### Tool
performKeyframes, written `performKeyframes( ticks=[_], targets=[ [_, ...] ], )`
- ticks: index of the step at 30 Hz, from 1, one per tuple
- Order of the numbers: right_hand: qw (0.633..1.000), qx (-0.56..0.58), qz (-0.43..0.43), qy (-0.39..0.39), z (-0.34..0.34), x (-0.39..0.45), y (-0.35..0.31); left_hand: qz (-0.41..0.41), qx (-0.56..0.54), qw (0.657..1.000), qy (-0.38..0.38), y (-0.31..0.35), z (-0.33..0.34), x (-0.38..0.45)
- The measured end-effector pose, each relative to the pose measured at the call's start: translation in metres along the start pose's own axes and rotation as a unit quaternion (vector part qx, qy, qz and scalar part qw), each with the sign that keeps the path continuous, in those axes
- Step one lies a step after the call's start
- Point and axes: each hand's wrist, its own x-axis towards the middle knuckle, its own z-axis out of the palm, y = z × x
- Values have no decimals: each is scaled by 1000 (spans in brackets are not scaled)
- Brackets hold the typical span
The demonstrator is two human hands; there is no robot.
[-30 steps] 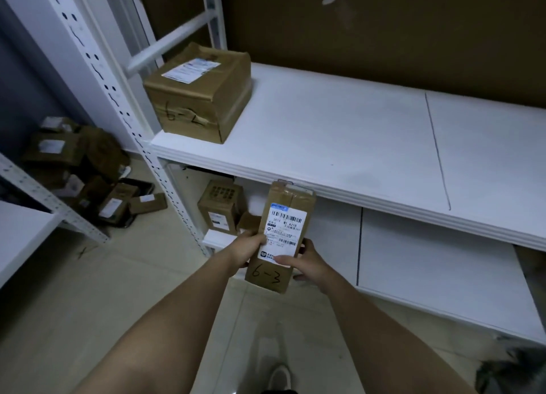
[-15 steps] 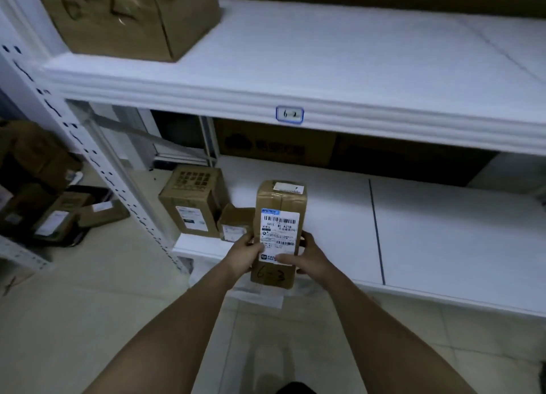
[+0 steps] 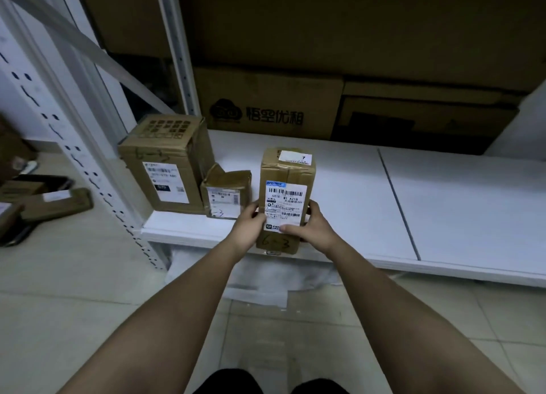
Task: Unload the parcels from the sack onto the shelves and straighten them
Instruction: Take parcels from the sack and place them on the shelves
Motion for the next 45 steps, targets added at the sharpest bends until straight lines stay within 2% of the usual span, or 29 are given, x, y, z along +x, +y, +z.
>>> performKeyframes(
  ticks=[6, 10, 14, 18, 24, 34, 45],
  targets=[
    [1000, -2, -17, 19, 11, 3, 16, 42, 8, 999, 7, -19, -2, 3],
    [999, -10, -26, 22, 14, 10, 13, 60, 50, 996, 48, -23, -5, 8],
    [999, -24, -31, 14, 19, 21, 9, 26, 93, 992, 86, -32, -10, 10],
    [999, -28, -28, 8, 23, 34, 1, -38, 118, 990, 59, -39, -19, 12],
    [999, -20, -28, 6, 29, 46, -4, -39, 105, 994, 13, -28, -22, 14],
    [999, -7, -43, 2, 32, 53, -8, -81, 38, 996, 10, -29, -18, 20],
    [999, -28, -29, 12, 35, 50, -3, -97, 49, 994, 9, -27, -20, 19]
  ],
)
